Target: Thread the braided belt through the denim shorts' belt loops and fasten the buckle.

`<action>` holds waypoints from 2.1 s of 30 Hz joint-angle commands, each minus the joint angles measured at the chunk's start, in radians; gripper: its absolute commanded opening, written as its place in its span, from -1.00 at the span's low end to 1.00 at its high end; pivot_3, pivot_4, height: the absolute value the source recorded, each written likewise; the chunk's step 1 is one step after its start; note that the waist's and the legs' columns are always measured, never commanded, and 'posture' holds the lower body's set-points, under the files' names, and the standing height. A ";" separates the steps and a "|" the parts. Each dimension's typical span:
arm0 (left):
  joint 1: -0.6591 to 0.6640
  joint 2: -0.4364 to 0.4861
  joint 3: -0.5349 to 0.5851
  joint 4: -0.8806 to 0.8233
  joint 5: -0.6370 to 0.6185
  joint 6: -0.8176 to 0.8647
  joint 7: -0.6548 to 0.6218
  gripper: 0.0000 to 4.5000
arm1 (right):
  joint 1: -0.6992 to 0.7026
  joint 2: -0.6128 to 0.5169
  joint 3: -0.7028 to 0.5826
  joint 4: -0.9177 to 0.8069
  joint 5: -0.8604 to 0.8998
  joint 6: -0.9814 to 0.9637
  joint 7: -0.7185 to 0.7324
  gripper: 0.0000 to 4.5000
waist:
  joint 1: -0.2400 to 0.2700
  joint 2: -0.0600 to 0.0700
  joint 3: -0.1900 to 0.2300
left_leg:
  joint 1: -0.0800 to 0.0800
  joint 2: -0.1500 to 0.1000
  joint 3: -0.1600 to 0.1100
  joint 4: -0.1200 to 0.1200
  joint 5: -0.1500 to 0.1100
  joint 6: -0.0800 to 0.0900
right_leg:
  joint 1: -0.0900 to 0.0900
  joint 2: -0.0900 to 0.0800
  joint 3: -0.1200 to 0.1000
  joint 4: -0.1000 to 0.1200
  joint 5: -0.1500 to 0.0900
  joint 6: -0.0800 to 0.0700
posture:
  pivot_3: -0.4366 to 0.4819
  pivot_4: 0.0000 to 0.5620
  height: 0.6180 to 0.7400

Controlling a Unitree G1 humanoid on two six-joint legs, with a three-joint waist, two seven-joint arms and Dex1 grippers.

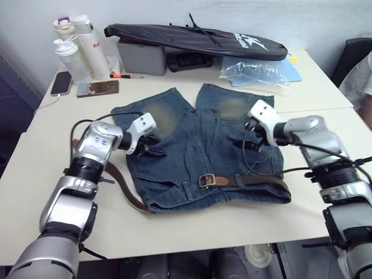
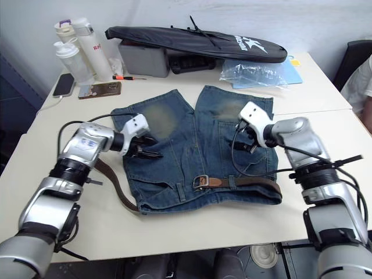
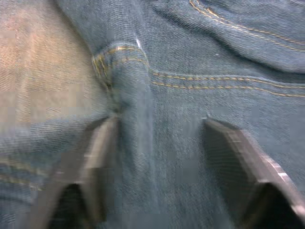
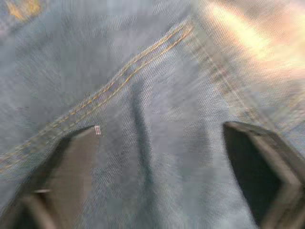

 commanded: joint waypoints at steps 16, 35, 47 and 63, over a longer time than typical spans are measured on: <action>0.375 0.274 0.565 -0.600 -0.351 0.659 0.178 0.99 | 0.150 -0.161 -0.107 -0.679 0.462 0.263 0.361 1.00 | -0.013 -0.001 0.000 | 0.002 0.003 0.000 -0.004 -0.001 0.001 | 0.002 -0.001 0.001 -0.001 0.001 -0.001 | -0.05 -0.47 -0.44; 0.335 -0.188 1.023 -0.947 -0.171 1.127 0.921 0.99 | 0.050 -0.085 0.055 -0.530 0.355 0.043 0.430 1.00 | 0.021 -0.009 -0.001 | 0.006 0.001 -0.004 -0.001 0.001 0.000 | 0.010 -0.006 -0.003 -0.006 0.003 0.000 | -0.05 -0.47 -0.44; -0.025 -0.472 1.145 -0.714 0.042 1.112 1.344 0.99 | 0.087 -0.070 -0.032 -0.551 0.352 -0.016 0.358 1.00 | 0.013 -0.012 0.001 | 0.006 0.002 -0.002 -0.003 -0.001 -0.002 | 0.011 -0.002 -0.006 -0.010 0.005 0.001 | -0.05 -0.47 -0.44; 0.038 -0.481 1.185 -0.560 0.120 0.964 1.529 -0.78 | 0.091 -0.062 -0.050 -0.543 0.282 -0.023 0.183 1.00 | 0.012 -0.009 -0.001 | 0.019 0.003 0.008 -0.006 -0.002 -0.005 | 0.013 -0.003 0.001 -0.008 0.004 0.000 | -0.05 -0.47 -0.44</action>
